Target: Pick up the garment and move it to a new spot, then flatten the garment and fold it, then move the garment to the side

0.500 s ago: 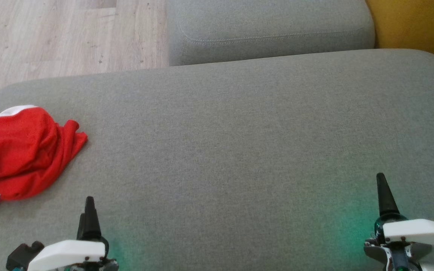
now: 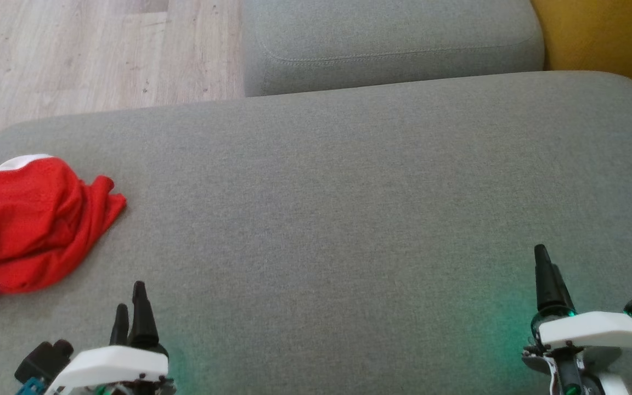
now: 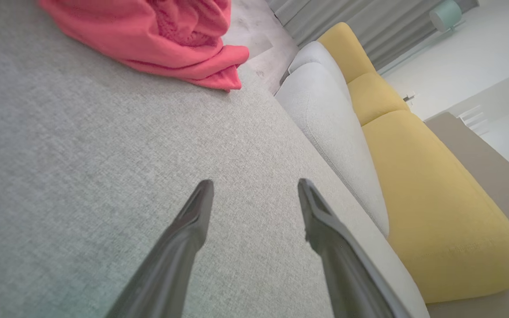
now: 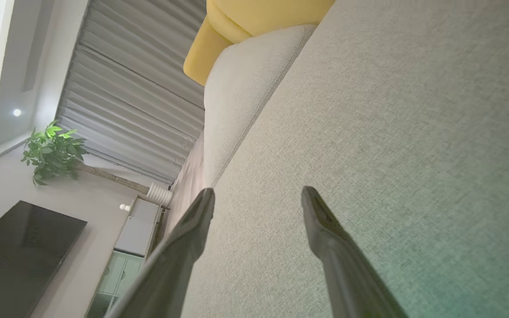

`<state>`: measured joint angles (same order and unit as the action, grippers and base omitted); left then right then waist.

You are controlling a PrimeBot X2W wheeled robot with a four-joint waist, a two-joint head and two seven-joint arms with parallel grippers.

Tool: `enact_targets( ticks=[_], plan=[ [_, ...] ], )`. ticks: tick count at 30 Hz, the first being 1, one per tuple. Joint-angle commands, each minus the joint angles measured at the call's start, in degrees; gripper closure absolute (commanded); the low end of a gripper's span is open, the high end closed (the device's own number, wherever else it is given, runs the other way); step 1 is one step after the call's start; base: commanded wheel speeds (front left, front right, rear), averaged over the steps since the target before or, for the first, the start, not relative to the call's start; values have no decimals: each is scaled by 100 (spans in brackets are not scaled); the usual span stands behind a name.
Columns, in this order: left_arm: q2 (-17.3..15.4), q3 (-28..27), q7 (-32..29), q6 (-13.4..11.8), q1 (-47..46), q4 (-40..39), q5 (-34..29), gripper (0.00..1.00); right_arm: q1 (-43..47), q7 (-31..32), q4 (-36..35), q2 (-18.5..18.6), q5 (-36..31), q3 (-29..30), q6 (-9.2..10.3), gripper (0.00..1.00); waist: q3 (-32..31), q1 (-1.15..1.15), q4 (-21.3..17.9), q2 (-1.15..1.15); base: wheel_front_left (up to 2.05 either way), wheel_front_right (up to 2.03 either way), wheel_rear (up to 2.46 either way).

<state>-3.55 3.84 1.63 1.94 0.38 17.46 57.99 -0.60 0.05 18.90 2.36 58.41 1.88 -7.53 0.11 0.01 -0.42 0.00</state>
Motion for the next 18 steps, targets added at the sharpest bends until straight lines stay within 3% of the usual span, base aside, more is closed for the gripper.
enact_targets(
  ticks=[1, 18],
  plan=[
    [-124, -22, 78, -20, -287, -216, -186, 0, -285, -66, -224, 28, -184, -93, 2, 0, 0, 0, -3, 0, 0, 0, 0],
    [-208, 226, 367, -189, -302, -244, -1380, 0, -283, -261, -311, 34, -1387, -233, 2, 0, -37, 0, -49, 0, 0, 0, 0]
  ],
)
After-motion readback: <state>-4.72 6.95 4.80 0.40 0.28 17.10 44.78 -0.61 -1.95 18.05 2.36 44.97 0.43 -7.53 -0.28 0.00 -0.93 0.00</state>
